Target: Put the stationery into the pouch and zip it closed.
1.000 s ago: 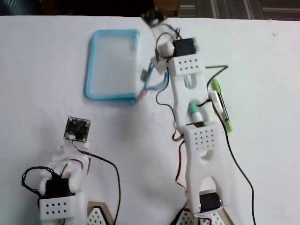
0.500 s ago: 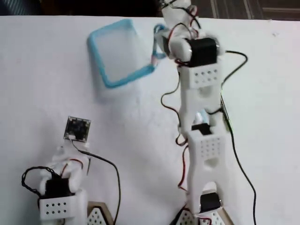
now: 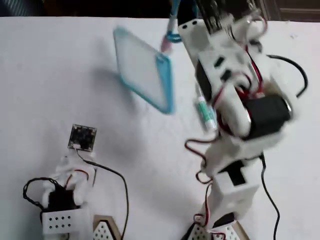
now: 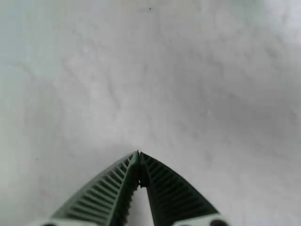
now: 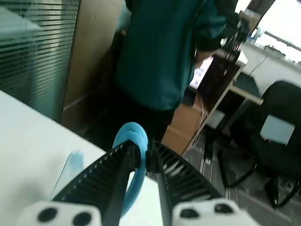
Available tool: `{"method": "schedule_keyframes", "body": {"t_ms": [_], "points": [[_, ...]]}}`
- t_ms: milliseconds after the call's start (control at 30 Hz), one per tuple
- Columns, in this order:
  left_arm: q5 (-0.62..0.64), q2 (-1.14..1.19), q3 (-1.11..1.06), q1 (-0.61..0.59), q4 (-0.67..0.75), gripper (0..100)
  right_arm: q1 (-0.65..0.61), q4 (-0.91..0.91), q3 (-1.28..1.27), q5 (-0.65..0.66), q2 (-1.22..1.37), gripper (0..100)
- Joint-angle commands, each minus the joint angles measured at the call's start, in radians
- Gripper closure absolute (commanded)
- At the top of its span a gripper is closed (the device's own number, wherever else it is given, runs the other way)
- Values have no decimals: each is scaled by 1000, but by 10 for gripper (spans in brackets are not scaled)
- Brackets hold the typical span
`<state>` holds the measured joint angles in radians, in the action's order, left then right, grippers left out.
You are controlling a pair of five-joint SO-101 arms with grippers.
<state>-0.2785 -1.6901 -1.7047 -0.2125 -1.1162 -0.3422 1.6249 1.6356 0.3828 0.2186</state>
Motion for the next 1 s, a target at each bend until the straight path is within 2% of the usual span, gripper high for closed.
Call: {"method": "schedule_keyframes", "body": {"t_ms": [0,167,400,567,800,967], "points": [[-6,-13,6,-1,-5,975,-1,-70,29,-11,-84,981],[-6,-13,6,-1,-5,975,-4,-183,29,-28,-147,981],[-6,-13,6,-1,-5,975,-4,-214,20,-209,-186,981],[-6,-13,6,-1,-5,975,-10,-125,20,-236,-188,981],[-5,-13,6,-1,-3,974,-145,-4,18,-235,-163,981],[-2,-13,6,1,-3,975,-168,71,21,-236,-88,981]]}}
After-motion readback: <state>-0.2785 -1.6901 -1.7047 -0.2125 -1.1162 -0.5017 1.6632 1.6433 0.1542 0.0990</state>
